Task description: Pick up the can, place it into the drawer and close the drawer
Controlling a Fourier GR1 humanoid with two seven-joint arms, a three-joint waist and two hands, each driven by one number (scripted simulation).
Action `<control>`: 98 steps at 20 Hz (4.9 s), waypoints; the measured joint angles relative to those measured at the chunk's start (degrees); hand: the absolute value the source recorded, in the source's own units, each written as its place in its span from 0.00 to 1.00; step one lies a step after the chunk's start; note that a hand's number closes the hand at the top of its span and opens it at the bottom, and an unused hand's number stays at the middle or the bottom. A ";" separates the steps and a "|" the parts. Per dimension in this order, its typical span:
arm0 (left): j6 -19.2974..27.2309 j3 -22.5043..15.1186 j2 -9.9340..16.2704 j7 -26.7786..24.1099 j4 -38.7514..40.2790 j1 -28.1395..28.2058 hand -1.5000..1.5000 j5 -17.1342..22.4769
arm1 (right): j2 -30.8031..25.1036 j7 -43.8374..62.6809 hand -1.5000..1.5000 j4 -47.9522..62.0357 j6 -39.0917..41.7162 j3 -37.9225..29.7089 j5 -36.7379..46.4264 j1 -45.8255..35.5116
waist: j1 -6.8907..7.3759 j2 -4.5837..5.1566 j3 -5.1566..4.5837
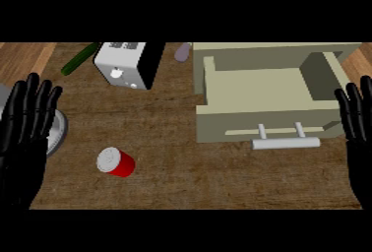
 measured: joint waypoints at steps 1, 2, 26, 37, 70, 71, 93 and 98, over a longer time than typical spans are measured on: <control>-0.08 -0.59 -0.18 0.29 0.67 -1.34 0.00 -0.21 | 0.17 -0.47 0.00 0.97 -0.25 -0.37 0.15 -0.54 | 0.36 -0.02 -0.23; -0.86 -0.75 -0.01 0.74 0.78 -2.22 0.00 0.70 | 0.19 -1.25 0.00 1.14 0.04 -0.75 -0.21 -0.07 | 0.64 -0.03 -0.42; -4.16 -9.47 -0.67 21.10 -11.83 13.20 0.00 3.41 | 1.46 4.79 0.00 1.14 2.76 -3.05 -0.97 11.79 | 1.91 -0.18 -1.10; -4.44 -6.92 -2.30 16.83 -3.22 11.40 0.00 1.93 | 1.77 3.78 0.00 0.21 5.83 -5.77 -2.13 14.18 | 1.82 -0.15 -1.10; -7.86 2.60 -1.72 -12.12 33.00 7.92 0.00 -1.31 | 3.69 1.43 0.00 1.50 12.09 -11.38 -2.82 14.71 | 1.79 -0.13 -1.10; -8.51 2.86 -1.32 -13.03 33.33 8.65 0.00 -1.12 | 3.92 1.63 0.00 1.88 11.72 -11.04 -2.25 13.97 | 1.82 -0.14 -1.10; -9.68 7.06 -0.37 -25.17 53.24 4.25 0.00 -2.06 | 4.46 3.61 0.00 -0.62 12.47 -13.05 -3.04 13.25 | 1.76 -0.14 -1.10; -9.77 8.01 0.36 -25.94 57.13 1.14 0.00 -1.76 | 5.86 2.44 0.00 -0.16 11.90 -11.17 -0.72 13.69 | 1.76 -0.13 -1.10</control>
